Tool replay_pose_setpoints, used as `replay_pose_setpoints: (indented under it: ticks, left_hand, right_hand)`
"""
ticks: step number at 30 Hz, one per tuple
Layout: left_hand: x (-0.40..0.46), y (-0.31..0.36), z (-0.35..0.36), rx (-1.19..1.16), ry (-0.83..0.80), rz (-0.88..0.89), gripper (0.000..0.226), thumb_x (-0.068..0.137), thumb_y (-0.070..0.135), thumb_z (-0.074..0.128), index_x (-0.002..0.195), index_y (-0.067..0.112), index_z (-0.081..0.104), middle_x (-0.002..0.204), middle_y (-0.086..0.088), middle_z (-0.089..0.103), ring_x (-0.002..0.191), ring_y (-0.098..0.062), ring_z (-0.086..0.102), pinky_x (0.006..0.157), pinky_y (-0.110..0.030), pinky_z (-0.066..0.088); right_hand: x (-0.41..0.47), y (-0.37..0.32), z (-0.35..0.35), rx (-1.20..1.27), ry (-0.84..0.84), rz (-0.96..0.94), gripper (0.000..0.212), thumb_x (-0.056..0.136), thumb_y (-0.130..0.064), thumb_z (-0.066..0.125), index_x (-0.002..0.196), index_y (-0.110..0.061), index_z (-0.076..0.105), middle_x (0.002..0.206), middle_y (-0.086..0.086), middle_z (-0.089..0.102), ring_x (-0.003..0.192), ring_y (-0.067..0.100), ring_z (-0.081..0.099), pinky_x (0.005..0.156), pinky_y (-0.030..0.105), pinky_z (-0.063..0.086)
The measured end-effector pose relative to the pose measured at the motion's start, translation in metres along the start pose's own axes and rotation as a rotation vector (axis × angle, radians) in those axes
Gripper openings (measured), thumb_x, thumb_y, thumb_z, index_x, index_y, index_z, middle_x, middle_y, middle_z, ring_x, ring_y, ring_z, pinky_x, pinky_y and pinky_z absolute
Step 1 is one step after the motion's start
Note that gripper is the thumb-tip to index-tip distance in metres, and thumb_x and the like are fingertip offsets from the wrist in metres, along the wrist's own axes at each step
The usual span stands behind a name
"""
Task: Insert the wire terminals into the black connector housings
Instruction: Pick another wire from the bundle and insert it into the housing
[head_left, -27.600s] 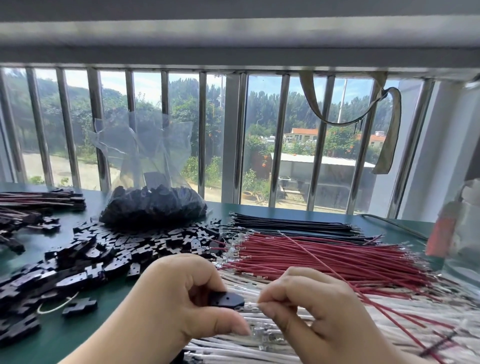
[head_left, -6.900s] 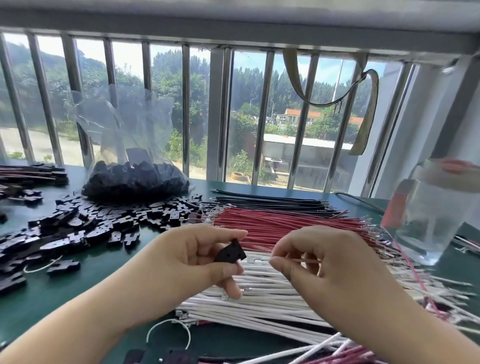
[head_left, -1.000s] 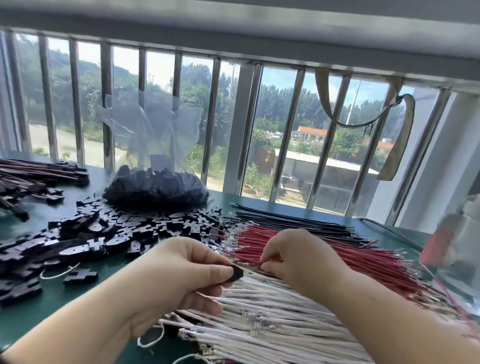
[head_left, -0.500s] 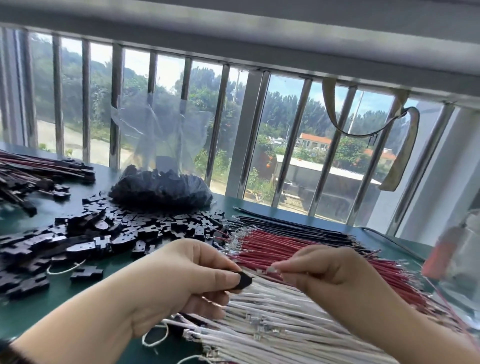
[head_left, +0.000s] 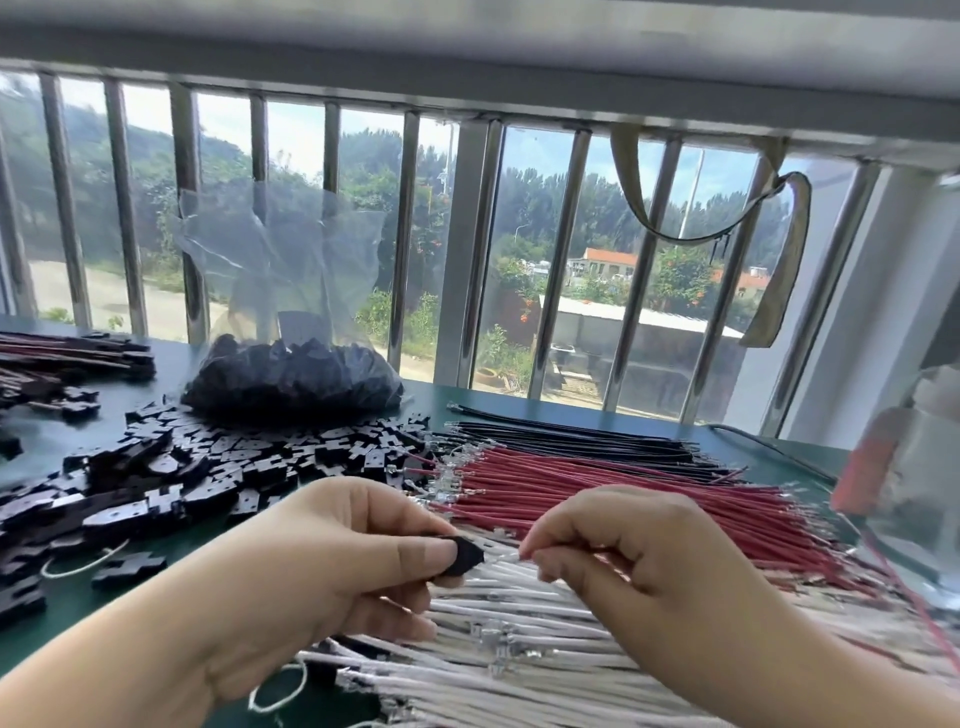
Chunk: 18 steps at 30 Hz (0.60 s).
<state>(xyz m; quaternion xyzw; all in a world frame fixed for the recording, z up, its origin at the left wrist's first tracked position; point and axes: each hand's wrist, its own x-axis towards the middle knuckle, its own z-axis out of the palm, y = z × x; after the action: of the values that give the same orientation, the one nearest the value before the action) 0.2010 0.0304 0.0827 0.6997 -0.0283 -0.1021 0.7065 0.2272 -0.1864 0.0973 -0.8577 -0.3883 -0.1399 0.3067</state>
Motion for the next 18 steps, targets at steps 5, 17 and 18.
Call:
replay_pose_setpoints:
  ticks: [5, 17, 18]
  left_hand:
    - [-0.0029, 0.0021, 0.0002, -0.069, -0.024, -0.041, 0.032, 0.049, 0.015, 0.081, 0.075, -0.003, 0.074, 0.068, -0.016, 0.067, 0.048, -0.014, 0.055, 0.058, -0.036, 0.058]
    - [-0.0035, 0.0023, 0.0020, -0.064, -0.025, -0.069, 0.031, 0.045, 0.016, 0.079, 0.071, 0.000, 0.074, 0.066, -0.017, 0.066, 0.045, -0.014, 0.054, 0.059, -0.038, 0.060]
    - [-0.0035, 0.0022, 0.0020, -0.060, -0.023, -0.071, 0.032, 0.044, 0.016, 0.079, 0.070, 0.000, 0.074, 0.066, -0.017, 0.066, 0.045, -0.014, 0.054, 0.059, -0.038, 0.060]
  right_hand:
    - [-0.0022, 0.0000, 0.0002, 0.019, 0.057, -0.018, 0.022, 0.078, -0.017, 0.075, 0.084, -0.037, 0.071, 0.078, -0.027, 0.066, 0.075, -0.006, 0.061, 0.063, 0.002, 0.040]
    - [-0.0017, 0.0000, 0.0012, 0.083, 0.057, 0.011, 0.023, 0.073, -0.017, 0.078, 0.081, -0.038, 0.072, 0.073, -0.023, 0.066, 0.073, -0.005, 0.061, 0.062, 0.002, 0.039]
    - [-0.0021, 0.0004, 0.0015, 0.088, 0.059, 0.009, 0.023, 0.074, -0.017, 0.078, 0.081, -0.038, 0.072, 0.073, -0.023, 0.066, 0.072, -0.004, 0.061, 0.062, 0.002, 0.039]
